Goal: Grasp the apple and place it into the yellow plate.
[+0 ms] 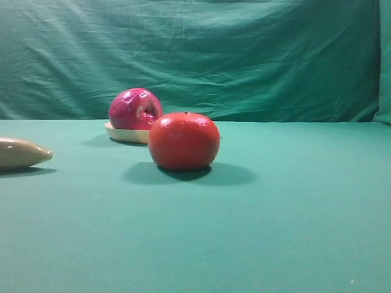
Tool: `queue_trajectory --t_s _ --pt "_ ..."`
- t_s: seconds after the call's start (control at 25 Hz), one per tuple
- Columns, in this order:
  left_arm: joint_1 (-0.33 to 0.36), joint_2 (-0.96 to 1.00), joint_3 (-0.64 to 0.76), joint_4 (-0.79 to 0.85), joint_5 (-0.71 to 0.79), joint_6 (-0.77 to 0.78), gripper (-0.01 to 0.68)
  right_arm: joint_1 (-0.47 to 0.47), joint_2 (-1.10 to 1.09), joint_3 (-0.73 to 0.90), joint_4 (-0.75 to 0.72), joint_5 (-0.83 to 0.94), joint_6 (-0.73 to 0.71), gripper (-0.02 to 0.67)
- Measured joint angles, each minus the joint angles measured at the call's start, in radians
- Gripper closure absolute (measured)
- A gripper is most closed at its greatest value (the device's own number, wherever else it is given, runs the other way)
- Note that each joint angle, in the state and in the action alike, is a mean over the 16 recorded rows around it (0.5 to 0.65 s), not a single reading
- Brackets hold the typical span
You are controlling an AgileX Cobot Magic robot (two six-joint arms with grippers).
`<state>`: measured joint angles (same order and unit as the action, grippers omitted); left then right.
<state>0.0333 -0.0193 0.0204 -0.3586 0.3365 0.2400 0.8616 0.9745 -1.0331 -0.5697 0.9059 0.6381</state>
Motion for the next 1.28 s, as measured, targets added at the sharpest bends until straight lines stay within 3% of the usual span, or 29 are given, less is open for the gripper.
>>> queue_trajectory --t_s 0.24,0.52,0.96,1.28 --pt "0.0 0.0 0.0 0.0 0.0 0.0 0.516 -0.015 -0.049 0.003 0.094 0.066 -0.126 0.649" --pt "0.0 0.0 0.0 0.0 0.0 0.0 0.516 -0.102 -0.154 0.064 0.231 -0.006 -0.297 0.649" --pt "0.0 0.0 0.0 0.0 0.0 0.0 0.516 -0.386 -0.448 0.349 0.409 -0.221 -0.442 0.649" --pt "0.0 0.0 0.0 0.0 0.0 0.0 0.516 -0.589 -0.678 0.59 0.455 -0.333 -0.49 0.649"
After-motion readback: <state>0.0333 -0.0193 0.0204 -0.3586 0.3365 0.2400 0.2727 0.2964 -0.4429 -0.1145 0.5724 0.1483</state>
